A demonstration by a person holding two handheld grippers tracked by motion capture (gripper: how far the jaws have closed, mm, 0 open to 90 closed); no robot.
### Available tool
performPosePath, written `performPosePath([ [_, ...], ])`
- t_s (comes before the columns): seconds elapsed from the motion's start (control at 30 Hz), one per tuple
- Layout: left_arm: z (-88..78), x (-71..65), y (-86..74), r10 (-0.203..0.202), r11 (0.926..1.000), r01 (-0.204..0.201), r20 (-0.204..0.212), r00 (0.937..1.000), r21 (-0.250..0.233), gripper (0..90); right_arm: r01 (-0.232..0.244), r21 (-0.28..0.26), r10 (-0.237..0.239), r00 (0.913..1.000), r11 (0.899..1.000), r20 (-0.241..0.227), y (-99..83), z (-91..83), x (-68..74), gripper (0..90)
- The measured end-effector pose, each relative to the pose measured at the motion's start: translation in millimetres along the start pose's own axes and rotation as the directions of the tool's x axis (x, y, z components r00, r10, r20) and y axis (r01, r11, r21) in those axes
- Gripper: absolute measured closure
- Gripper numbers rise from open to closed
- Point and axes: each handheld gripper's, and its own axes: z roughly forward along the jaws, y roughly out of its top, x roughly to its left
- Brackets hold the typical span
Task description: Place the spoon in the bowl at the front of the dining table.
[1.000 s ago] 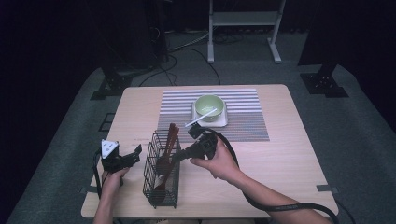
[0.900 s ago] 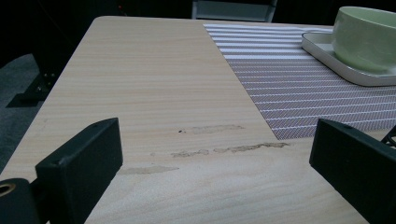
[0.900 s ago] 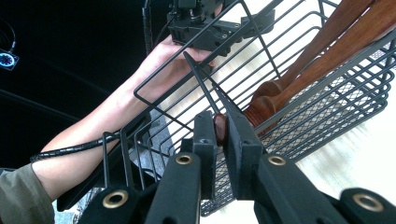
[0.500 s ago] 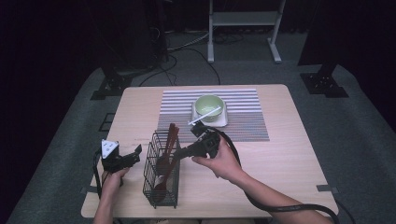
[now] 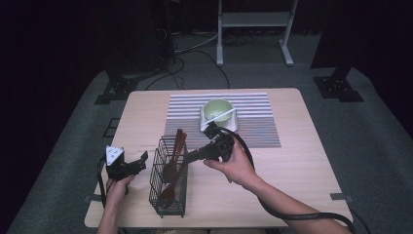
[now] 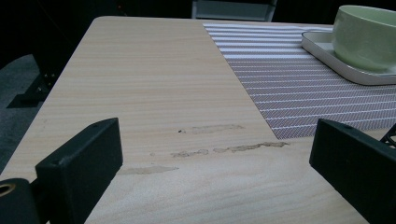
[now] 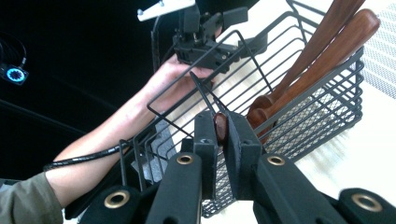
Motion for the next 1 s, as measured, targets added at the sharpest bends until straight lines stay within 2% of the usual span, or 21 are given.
performPosePath([
  [0.3,0.1,-0.2,0.1,0.001,1.0,-0.001,0.0,1.0,0.001,1.7,-0.005,-0.029,0.005,0.9999,1.0,-0.01,3.3,-13.2,2.6,82.6],
  [0.73,0.1,-0.3,0.0,0.003,1.0,-0.003,-0.001,1.0,0.001,1.7,-0.005,-0.056,0.004,0.9996,0.998,-0.03,5.9,-22.4,3.7,82.7],
  [1.0,0.5,-0.8,0.1,0.005,1.0,-0.005,-0.003,1.0,0.001,1.6,-0.018,-0.083,0.014,0.999,0.996,-0.043,7.7,-35.6,2.8,82.7],
])
